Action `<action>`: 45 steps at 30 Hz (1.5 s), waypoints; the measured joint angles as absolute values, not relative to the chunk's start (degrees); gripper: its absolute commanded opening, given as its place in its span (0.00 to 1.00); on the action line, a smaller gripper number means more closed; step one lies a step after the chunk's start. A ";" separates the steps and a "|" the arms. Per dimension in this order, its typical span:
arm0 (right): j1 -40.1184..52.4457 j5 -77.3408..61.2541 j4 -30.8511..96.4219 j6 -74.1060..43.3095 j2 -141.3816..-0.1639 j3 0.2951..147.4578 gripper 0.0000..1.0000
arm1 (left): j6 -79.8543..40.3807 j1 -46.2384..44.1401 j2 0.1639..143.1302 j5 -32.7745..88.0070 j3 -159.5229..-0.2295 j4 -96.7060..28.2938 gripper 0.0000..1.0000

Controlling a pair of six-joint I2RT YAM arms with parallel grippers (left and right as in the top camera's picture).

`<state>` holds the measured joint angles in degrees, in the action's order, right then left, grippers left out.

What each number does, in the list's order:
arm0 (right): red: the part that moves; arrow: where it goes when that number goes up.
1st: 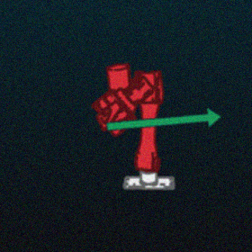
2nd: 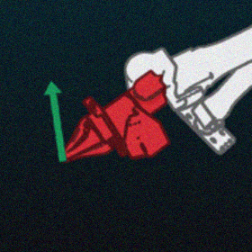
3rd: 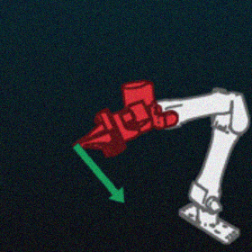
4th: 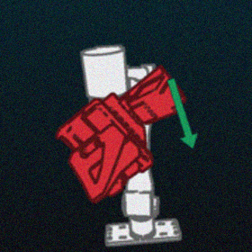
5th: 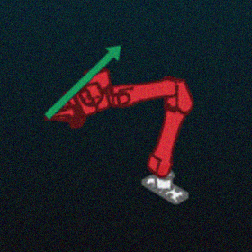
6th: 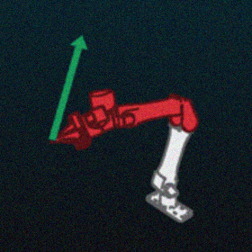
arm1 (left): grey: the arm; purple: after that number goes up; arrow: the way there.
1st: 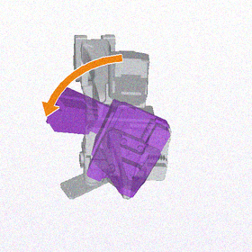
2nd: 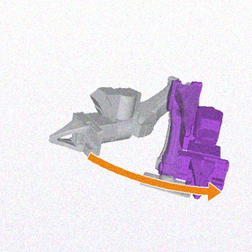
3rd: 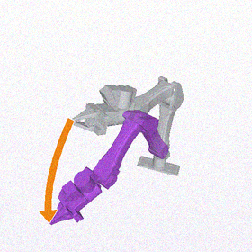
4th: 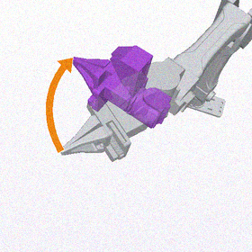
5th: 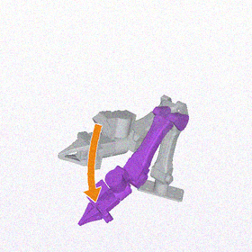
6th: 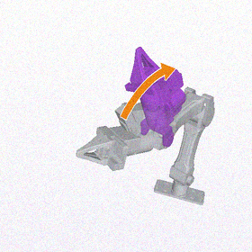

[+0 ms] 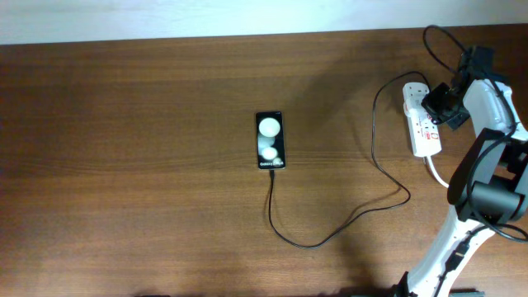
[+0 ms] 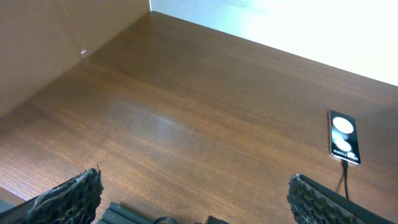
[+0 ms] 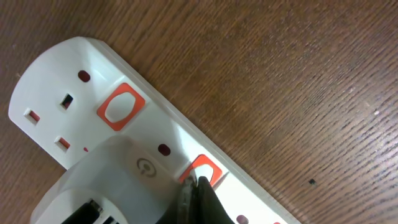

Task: Plug charger to phone and switch on socket

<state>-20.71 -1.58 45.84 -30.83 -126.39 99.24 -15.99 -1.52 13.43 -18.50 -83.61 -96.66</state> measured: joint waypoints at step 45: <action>-18.72 -7.46 37.85 -26.28 -61.06 100.77 0.04 | -15.99 0.14 1.10 -18.52 -83.90 -96.68 0.99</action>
